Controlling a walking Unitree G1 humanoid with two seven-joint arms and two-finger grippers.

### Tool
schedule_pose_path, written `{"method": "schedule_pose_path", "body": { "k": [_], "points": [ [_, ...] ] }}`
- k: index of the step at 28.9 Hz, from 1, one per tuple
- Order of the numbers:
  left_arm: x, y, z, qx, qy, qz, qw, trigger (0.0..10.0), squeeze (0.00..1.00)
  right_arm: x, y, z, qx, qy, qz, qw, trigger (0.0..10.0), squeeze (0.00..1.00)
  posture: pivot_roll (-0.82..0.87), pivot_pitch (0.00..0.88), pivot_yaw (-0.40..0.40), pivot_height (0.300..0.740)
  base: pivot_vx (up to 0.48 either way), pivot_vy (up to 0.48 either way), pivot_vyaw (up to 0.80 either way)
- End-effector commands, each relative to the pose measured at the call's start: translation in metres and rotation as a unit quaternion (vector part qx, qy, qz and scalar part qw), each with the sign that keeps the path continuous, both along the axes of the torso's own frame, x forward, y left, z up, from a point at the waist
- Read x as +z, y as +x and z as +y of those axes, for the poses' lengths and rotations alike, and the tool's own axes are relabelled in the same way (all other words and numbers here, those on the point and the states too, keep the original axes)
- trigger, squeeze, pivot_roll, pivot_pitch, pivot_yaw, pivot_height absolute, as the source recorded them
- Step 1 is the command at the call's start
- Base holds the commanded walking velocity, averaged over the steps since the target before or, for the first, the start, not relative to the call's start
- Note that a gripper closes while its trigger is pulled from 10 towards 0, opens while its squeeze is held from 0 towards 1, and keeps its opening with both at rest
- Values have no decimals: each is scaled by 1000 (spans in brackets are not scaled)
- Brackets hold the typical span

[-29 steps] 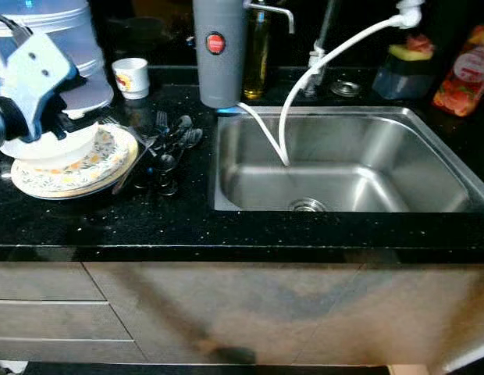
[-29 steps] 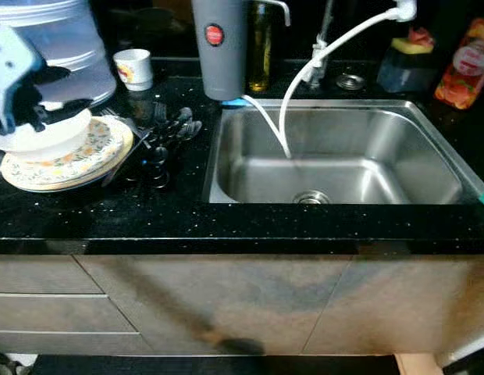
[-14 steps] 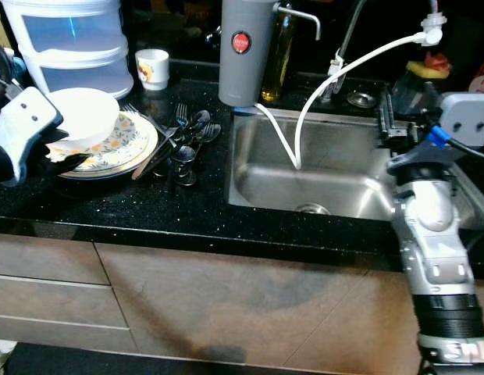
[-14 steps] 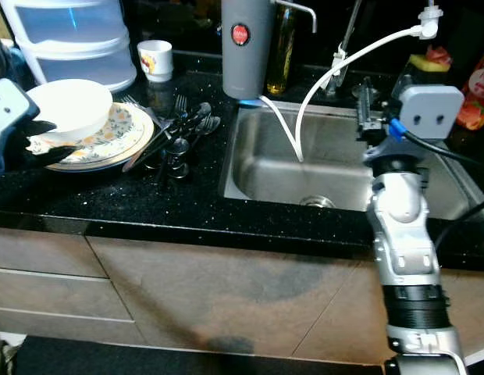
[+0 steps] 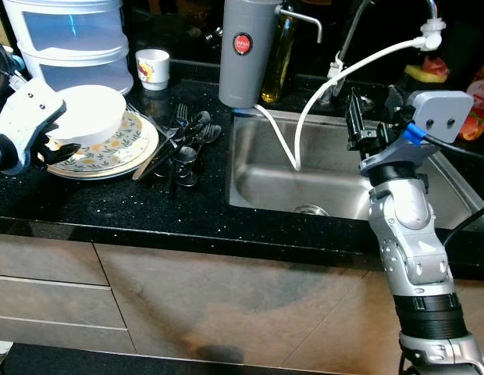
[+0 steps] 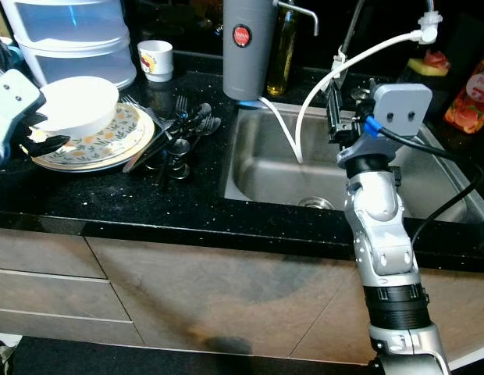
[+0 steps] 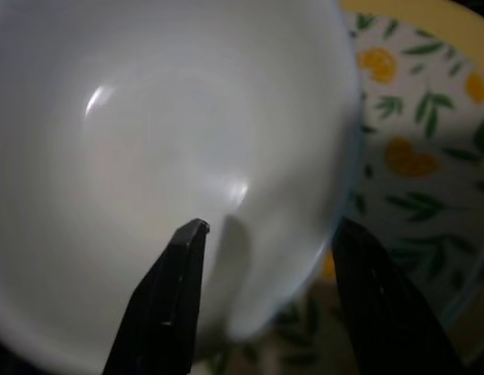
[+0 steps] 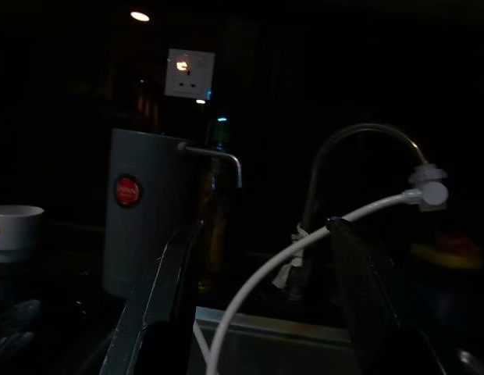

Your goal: Kitchen organization

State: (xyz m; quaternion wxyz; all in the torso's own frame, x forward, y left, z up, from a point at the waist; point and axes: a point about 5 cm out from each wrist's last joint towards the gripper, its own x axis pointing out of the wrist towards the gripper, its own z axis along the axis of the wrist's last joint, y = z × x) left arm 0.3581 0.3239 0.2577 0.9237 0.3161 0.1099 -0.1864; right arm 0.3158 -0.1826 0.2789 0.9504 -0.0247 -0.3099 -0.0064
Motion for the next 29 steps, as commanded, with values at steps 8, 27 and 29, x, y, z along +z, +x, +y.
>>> {"method": "schedule_pose_path", "body": {
  "k": [8,27,29],
  "points": [
    [-21,10,-11,18,8,37,999,7255,0,-2,-8,-10,-24,5,4,1000,10000,0,24,0,-36,740,0,0,0],
    [61,31,-114,-192,105,-191,957,10000,0,-2,-10,-14,-38,15,7,999,10000,0,26,0,-35,740,0,0,0],
    [63,31,-150,-257,89,-209,939,10000,0,-3,-9,-14,-40,17,8,999,10000,0,28,0,-33,740,0,0,0]
  ]
}}
